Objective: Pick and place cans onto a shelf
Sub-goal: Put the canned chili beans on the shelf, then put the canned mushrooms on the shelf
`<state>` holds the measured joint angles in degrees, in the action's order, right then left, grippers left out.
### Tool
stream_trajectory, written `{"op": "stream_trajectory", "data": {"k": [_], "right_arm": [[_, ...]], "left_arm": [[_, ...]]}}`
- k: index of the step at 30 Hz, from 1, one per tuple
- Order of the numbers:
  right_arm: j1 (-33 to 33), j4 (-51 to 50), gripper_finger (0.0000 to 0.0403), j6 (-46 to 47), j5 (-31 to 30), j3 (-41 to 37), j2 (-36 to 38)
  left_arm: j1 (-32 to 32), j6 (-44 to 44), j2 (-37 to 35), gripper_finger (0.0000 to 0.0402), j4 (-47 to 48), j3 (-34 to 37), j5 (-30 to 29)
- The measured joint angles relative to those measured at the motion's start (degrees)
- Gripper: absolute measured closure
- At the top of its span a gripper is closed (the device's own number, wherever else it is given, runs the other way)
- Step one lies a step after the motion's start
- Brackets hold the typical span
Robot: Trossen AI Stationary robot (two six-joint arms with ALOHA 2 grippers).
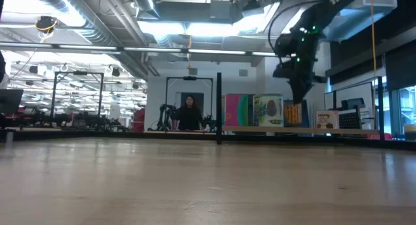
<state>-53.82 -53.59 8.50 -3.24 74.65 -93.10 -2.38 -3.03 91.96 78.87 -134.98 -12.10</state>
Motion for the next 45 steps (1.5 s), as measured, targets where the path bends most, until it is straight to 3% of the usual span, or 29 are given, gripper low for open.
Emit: {"op": "stream_trajectory", "data": {"k": [14, 23, 30, 38, 45], "right_arm": [[-1.4, -0.2, 0.0401, -0.9, -3.2, 0.0, -3.8], [-1.6, -0.8, 0.0339, 0.2, -4.0, 0.0, -3.8], [-1.5, -3.1, 0.0327, 0.0, -5.4, 0.3, -3.6], [-0.4, -7.7, 0.0328, -0.2, -5.4, 8.3, 2.1], [6.2, -11.4, 0.0327, -6.2, -3.7, 15.5, 10.5]], "left_arm": [[0.0, 0.0, 0.0, 0.0357, 0.0, 0.0, 0.0], [0.0, -0.1, 0.0, 0.0357, 0.0, 0.0, 0.0], [0.0, -0.1, 0.0, 0.0357, 0.0, 0.0, 0.0], [0.0, 0.3, 0.0, 0.0357, 0.3, 0.0, 0.0], [0.0, 4.9, 0.0, 0.0357, 7.2, 0.0, 1.6]]}}
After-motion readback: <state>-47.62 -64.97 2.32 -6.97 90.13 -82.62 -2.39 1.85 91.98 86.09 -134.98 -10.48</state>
